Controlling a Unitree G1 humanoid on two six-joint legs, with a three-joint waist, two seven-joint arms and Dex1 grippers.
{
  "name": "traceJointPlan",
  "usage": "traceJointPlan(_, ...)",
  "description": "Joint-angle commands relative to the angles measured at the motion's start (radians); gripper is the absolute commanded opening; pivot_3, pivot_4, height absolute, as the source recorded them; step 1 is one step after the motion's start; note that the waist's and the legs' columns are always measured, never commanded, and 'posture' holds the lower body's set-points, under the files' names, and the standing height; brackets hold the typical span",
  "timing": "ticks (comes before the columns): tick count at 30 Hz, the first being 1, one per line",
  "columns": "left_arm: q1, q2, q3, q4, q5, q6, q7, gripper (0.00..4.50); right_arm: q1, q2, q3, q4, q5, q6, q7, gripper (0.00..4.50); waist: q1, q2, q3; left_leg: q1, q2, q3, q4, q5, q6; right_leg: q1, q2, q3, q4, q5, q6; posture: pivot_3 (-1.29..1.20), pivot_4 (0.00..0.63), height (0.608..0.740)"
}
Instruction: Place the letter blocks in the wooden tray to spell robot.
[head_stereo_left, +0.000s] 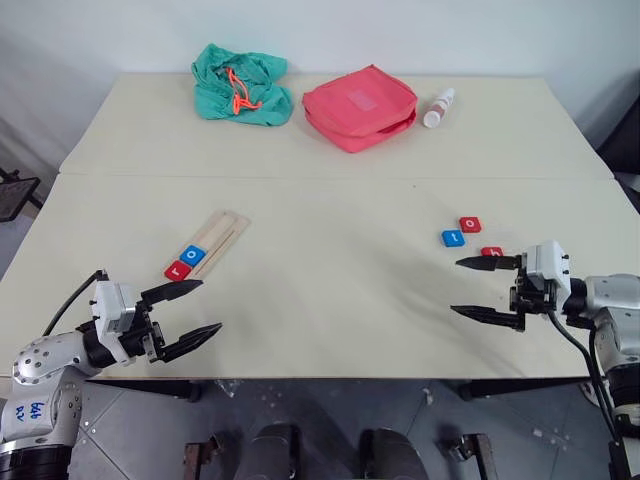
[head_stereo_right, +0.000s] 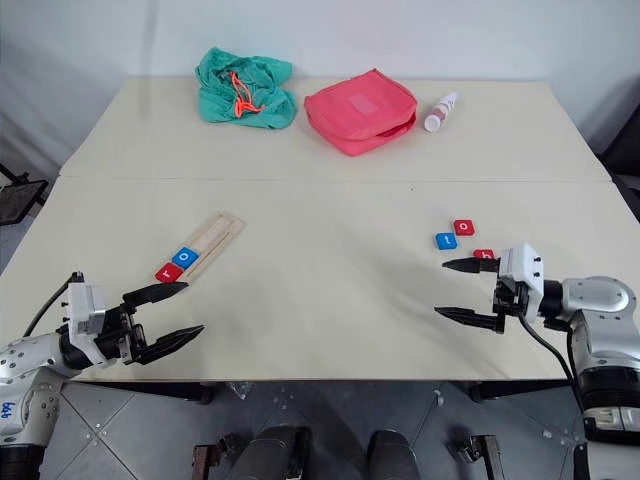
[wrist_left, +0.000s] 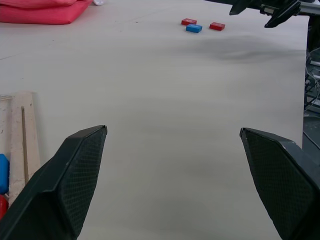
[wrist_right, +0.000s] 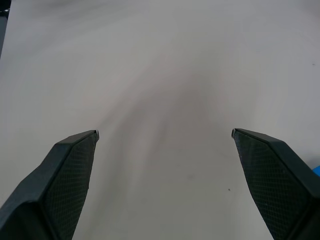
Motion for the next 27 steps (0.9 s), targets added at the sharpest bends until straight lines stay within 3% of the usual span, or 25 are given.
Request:
traceJointPlan(1,-0.003,0.0,0.013,-0.038,-0.024,0.001,0.005,4.5,-0.02,0.006,-0.026,0.008,0.008,-0.014,-0.001,4.46,0.0,0.0,0.0,0.0,0.0,0.0,0.0,0.0,0.0,0.0,0.0,0.0,0.0,0.0,0.0,0.0,0.15,0.74)
traceJointPlan(9,0.081,0.043,0.056,-0.153,-0.032,0.162,0.117,4.5,-0.077,0.017,-0.01,0.048,-0.007,-0.013,0.008,4.46,-0.001,0.0,0.0,0.0,0.0,0.0,0.0,0.0,0.0,0.0,0.0,0.0,0.0,0.0,0.0,0.0,0.15,0.74)
traceJointPlan(16,0.258,0.056,0.208,-0.233,-0.052,0.224,0.166,4.5,-0.163,0.027,0.01,0.132,-0.022,-0.033,0.086,4.46,-0.004,0.001,0.001,0.0,0.001,0.0,-0.001,0.0,0.0,0.0,0.0,0.001,-0.001,0.0,0.0,0.0,0.15,0.74)
traceJointPlan(27,0.225,0.068,0.245,-0.187,0.003,0.218,0.269,4.5,-0.248,0.063,0.032,0.215,-0.045,-0.077,0.102,4.46,-0.002,0.002,0.001,0.0,0.0,-0.001,0.0,0.0,0.0,0.0,0.0,0.001,-0.001,0.0,0.0,0.0,0.15,0.74)
